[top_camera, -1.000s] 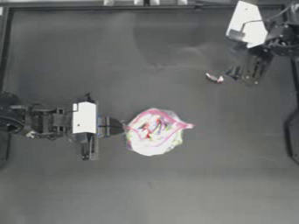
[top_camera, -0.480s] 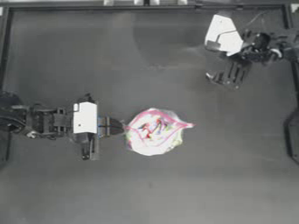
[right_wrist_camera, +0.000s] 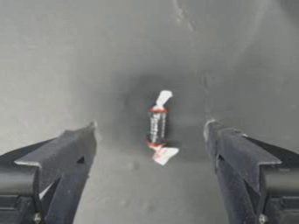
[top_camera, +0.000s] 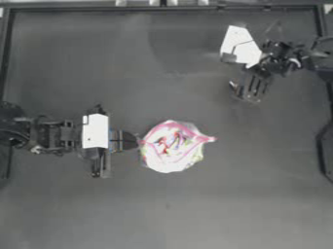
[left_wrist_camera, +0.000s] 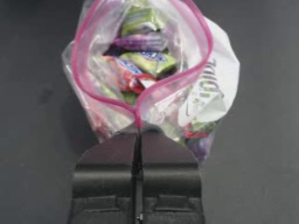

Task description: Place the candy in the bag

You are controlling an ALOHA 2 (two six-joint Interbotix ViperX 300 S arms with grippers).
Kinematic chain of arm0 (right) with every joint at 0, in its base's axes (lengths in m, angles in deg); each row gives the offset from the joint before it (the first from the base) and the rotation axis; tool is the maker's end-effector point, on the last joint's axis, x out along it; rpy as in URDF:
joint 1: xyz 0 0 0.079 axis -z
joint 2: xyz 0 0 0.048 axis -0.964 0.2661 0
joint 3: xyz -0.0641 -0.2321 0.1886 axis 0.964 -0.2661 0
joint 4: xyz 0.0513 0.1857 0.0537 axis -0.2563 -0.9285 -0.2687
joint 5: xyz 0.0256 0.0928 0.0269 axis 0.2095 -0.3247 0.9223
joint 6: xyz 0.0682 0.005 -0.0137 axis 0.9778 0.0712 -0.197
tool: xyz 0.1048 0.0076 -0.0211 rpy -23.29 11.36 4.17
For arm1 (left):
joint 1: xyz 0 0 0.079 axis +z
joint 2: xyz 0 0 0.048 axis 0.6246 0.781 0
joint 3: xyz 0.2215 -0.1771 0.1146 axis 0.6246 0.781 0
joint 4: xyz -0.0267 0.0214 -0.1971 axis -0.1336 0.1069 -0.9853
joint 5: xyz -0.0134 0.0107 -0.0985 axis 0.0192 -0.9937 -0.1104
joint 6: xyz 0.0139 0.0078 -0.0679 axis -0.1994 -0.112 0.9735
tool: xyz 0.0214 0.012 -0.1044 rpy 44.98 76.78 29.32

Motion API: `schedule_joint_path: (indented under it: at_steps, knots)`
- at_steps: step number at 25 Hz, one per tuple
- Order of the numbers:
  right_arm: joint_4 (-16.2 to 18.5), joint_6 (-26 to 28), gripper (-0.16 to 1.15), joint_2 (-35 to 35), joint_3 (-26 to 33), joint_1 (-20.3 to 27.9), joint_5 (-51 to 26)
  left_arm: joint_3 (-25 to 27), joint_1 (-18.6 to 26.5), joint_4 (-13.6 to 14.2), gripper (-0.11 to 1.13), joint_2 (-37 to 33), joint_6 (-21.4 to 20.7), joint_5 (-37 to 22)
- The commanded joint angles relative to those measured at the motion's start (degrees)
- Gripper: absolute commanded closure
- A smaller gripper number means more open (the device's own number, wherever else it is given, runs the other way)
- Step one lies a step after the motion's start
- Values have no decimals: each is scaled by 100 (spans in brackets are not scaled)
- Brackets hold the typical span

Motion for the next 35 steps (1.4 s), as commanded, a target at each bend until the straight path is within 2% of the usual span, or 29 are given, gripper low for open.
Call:
schedule_joint_path:
  at_steps: [1, 18, 26, 29, 35]
  knots:
    - [0, -9, -1, 62, 97, -9, 35, -88, 0, 0, 97, -88, 0, 70]
    - [-53, -202, -1, 457, 255, 53, -9, -97, 0, 0, 97, -62, 0, 88]
    - [-237, -396, 2, 606, 299, 105, -35, -97, 0, 0, 97, -53, 0, 88]
    - [-299, -466, 13, 642, 290, 105, -53, -97, 0, 0, 97, -44, 0, 88]
    - [-299, -501, 48, 773, 264, 176, -70, -97, 0, 0, 97, -18, 9, 88]
